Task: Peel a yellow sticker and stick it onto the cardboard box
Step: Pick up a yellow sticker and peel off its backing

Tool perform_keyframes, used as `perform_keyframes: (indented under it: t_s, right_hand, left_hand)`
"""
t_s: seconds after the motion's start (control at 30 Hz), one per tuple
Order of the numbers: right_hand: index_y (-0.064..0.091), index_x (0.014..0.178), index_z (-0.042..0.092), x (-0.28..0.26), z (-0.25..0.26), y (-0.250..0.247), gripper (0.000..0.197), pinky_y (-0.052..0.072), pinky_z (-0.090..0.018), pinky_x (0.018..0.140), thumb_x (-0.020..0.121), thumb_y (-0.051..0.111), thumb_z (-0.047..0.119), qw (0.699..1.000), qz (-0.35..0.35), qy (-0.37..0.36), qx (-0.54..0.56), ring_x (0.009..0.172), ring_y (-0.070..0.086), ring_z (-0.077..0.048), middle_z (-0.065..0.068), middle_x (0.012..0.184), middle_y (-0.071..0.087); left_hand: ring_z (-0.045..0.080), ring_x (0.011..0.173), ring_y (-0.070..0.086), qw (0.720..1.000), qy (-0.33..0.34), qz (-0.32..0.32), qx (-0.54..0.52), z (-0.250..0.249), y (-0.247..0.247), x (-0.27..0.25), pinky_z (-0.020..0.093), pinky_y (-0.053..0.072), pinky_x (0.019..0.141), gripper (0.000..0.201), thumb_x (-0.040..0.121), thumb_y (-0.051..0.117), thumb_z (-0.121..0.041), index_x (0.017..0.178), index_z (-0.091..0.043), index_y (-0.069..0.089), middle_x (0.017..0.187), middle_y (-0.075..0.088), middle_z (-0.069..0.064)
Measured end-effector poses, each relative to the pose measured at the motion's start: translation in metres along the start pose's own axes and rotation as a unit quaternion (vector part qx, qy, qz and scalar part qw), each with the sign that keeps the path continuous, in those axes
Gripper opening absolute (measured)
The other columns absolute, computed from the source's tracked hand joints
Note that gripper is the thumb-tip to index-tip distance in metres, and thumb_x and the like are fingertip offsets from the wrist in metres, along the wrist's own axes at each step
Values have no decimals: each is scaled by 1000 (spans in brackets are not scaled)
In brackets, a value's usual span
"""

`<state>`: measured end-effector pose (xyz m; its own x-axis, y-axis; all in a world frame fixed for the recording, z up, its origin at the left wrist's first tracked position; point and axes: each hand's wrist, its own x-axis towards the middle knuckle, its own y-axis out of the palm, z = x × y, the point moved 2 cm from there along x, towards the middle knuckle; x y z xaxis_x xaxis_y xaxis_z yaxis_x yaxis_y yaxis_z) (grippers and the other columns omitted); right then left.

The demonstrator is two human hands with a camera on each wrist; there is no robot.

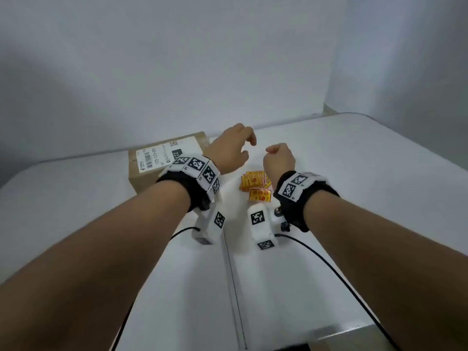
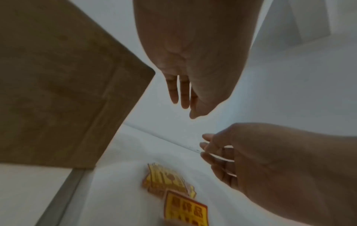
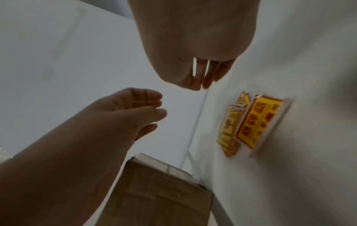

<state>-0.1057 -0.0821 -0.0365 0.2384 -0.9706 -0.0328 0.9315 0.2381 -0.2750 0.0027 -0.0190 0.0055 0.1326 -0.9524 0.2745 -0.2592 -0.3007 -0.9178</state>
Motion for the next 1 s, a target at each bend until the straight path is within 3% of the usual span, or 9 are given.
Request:
perform_keyframes:
  t_s: [0.1,0.17,0.33,0.43,0.63,0.7,0.83,0.9,1.0]
  right_hand:
    - [54,117,7,-9,-12,-9,35,49,-43,97,84,43,4,998,28,33,-55,111,57,-32,-15,127,55]
    - [54,119,7,-14,-24,-12,35,48,-42,99,85,46,6,994,53,52,-75,115,56,-33,-16,129,57]
    - [59,117,8,-32,-40,-18,32,48,-37,99,85,52,7,984,101,45,-140,111,58,-28,-14,123,62]
    - [58,118,14,-39,-39,-16,37,47,-37,100,81,60,9,975,129,33,-175,116,56,-26,-10,124,62]
    - [66,112,13,-42,-44,-20,32,49,-29,92,84,61,0,973,135,45,-180,108,60,-24,-8,121,64]
    - [69,106,14,-44,-46,-22,27,49,-30,91,84,63,1,980,125,44,-149,104,61,-24,-9,111,65]
    - [61,69,24,-52,-45,-21,24,54,-43,94,77,63,2,989,119,31,-82,98,66,-30,-7,93,62]
    - [58,63,27,-55,-45,-19,31,56,-48,90,75,62,-1,991,120,26,-46,103,67,-35,-10,93,63]
    - [60,62,26,-69,-37,-20,37,58,-47,87,76,56,-8,994,113,9,-8,103,65,-35,-15,105,63]
  left_hand:
    - [19,100,58,998,-47,-6,-32,-1,1,-17,39,49,88,26,83,52,-9,107,-18,58,116,56,2]
    - [15,93,59,993,-83,-6,-79,-3,5,-29,30,47,85,24,85,52,-9,105,-18,60,115,59,0]
    - [12,78,57,939,-178,-18,-294,-6,15,-50,13,47,66,19,84,56,-3,98,-14,62,97,62,-4]
    - [14,79,56,913,-203,-18,-354,-6,16,-59,20,49,71,21,83,54,3,97,-11,61,95,60,0]
    - [11,74,56,884,-262,14,-386,6,28,-80,20,49,67,19,86,50,5,95,-9,58,84,58,1]
    - [13,73,57,870,-280,16,-406,10,34,-85,20,50,67,18,86,52,6,94,-9,58,86,58,3]
    - [15,68,55,847,-299,23,-439,9,42,-95,18,50,61,14,88,57,-1,101,-5,60,79,59,7]
    - [12,64,55,833,-307,26,-460,4,43,-101,14,50,55,11,90,59,-8,99,-5,62,78,62,6]
    - [9,66,58,821,-314,15,-477,2,44,-109,14,51,59,21,91,59,-18,103,-3,67,83,66,3]
